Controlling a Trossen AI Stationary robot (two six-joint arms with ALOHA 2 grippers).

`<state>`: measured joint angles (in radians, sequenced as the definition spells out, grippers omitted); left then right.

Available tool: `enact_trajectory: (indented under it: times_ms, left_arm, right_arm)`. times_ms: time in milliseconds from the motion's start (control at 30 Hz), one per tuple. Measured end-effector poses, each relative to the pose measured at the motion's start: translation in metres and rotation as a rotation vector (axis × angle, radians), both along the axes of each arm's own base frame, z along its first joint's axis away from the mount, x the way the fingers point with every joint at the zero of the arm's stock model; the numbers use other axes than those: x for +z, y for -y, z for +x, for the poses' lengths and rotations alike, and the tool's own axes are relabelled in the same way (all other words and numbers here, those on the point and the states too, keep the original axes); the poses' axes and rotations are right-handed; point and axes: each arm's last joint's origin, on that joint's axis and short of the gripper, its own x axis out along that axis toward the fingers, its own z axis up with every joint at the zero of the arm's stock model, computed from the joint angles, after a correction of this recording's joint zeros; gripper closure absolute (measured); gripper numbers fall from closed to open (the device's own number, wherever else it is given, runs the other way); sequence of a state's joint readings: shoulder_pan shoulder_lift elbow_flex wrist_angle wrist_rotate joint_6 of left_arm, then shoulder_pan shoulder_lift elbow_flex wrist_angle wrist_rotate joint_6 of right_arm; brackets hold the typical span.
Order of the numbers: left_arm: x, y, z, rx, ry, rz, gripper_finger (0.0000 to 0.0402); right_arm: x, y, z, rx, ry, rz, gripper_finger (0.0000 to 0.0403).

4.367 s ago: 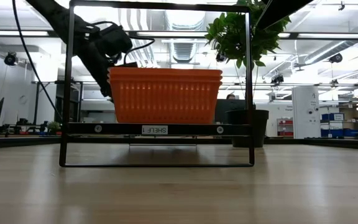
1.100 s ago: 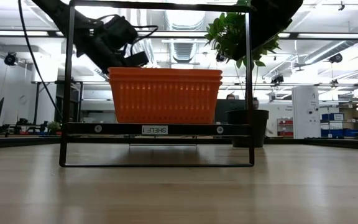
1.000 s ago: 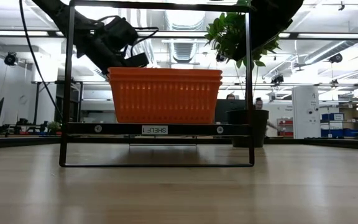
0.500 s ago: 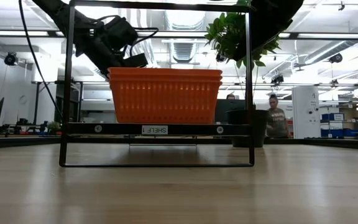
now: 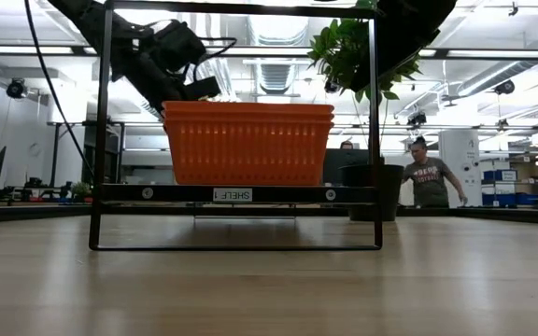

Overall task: Stack baskets on shelf by color
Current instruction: Adjust the bins on the shelf

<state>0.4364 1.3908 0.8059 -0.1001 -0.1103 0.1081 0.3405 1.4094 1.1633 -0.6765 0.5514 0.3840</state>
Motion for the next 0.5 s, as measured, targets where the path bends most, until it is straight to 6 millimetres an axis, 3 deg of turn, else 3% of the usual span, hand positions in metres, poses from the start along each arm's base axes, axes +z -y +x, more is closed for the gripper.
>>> enact_trajectory:
  times_ms: [300,500]
  left_arm:
    - [0.033,0.025,-0.023,-0.12,0.079,-0.032,0.0402]
    - [0.032,0.053,-0.04,-0.179,0.033,-0.122,0.0402]
  right_arm:
    - [0.0,0.0,0.0,0.0,0.0,0.0,0.0394]
    - [-0.001,0.0,0.0,-0.001,-0.001,0.001,0.0394]
